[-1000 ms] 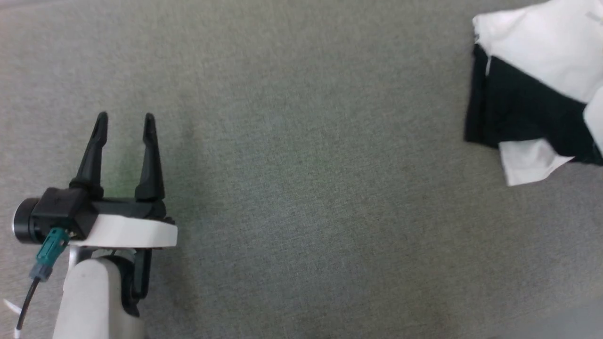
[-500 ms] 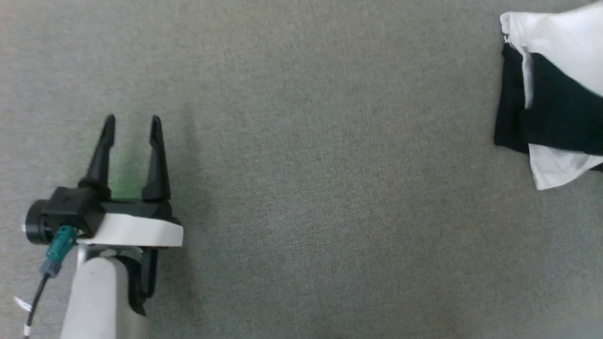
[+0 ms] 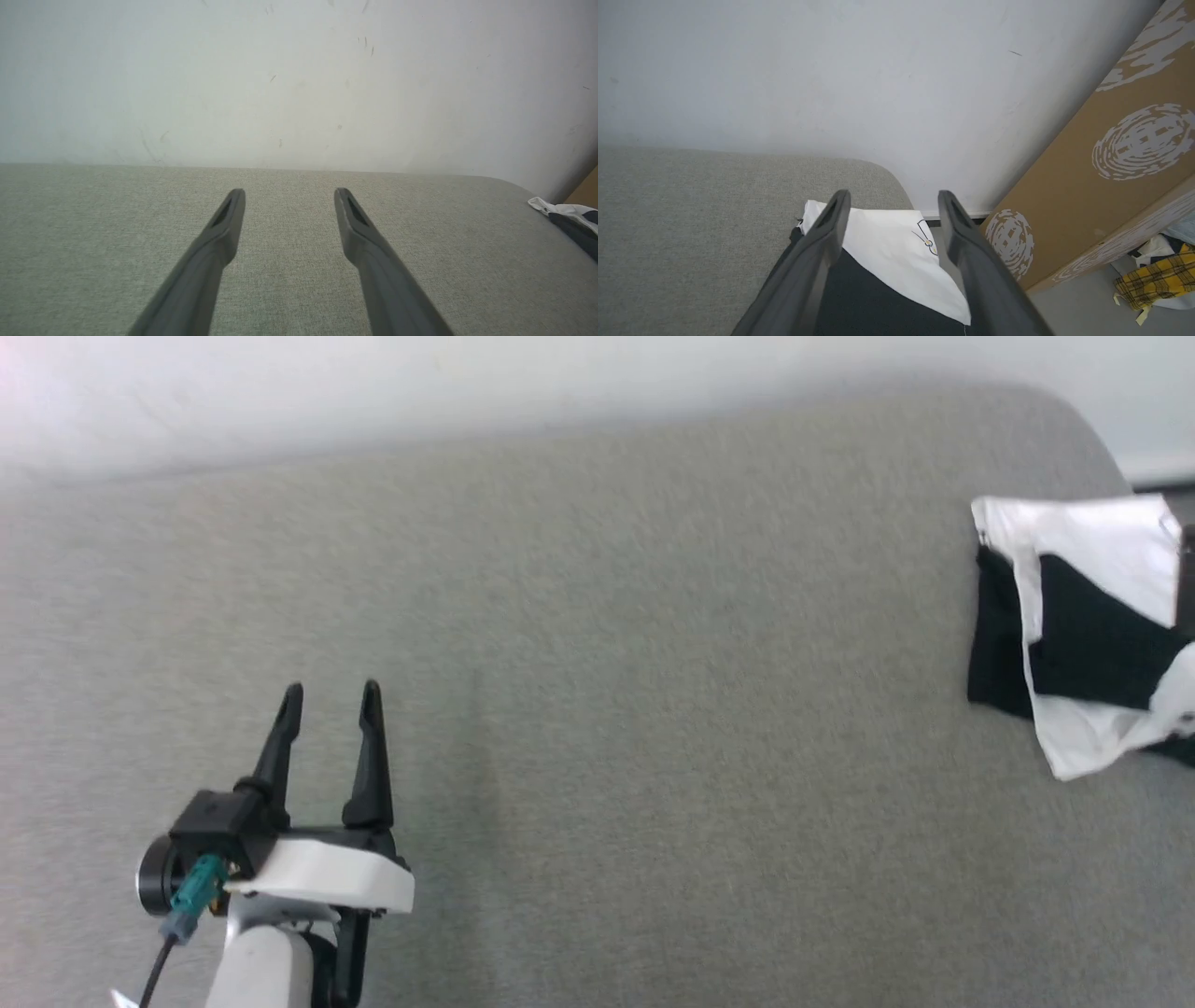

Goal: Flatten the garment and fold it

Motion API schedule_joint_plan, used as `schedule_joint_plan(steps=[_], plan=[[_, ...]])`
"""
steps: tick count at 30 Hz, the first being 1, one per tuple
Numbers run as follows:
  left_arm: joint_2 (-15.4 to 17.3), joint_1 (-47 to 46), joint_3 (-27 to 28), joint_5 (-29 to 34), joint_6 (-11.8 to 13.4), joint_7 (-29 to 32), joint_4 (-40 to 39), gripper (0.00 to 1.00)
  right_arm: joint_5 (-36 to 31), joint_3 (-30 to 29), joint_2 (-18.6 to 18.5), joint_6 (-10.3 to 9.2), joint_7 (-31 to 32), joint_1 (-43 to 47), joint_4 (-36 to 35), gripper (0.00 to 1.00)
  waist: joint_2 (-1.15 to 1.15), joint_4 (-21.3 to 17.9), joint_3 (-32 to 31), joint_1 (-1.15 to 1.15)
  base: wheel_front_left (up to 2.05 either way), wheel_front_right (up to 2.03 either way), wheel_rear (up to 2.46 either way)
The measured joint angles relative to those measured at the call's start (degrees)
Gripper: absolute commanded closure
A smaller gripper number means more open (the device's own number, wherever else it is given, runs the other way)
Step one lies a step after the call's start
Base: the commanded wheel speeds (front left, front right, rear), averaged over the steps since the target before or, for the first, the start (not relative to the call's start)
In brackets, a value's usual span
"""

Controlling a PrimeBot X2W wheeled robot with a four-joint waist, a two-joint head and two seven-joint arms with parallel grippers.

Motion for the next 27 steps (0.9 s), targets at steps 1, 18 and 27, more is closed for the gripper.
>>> schedule_joint_plan(steps=[1,18,27], plan=[[-0.19,0.41,-0.01,-0.19,0.19,-0.01,0.04,0.0,0.43,-0.15,0.9,0.0,-0.74,1.58,-2.04,0.0,0.0,0.47,-0.99,0.0,0.0,0.0,0.0],[-0.87,3.87,-2.33,-1.78,0.62,-0.07,3.18,0.0,4.65,7.86,13.43,0.0,-6.64,20.73,-22.94,0.0,0.0,10.45,-11.47,0.01,0.0,0.0,0.0],[-0.89,3.87,-3.63,-1.14,0.63,-0.07,4.07,0.0,7.47,9.81,14.12,0.0,-8.62,26.97,-24.51,0.0,0.0,13.08,-13.08,0.01,0.0,0.0,0.0]])
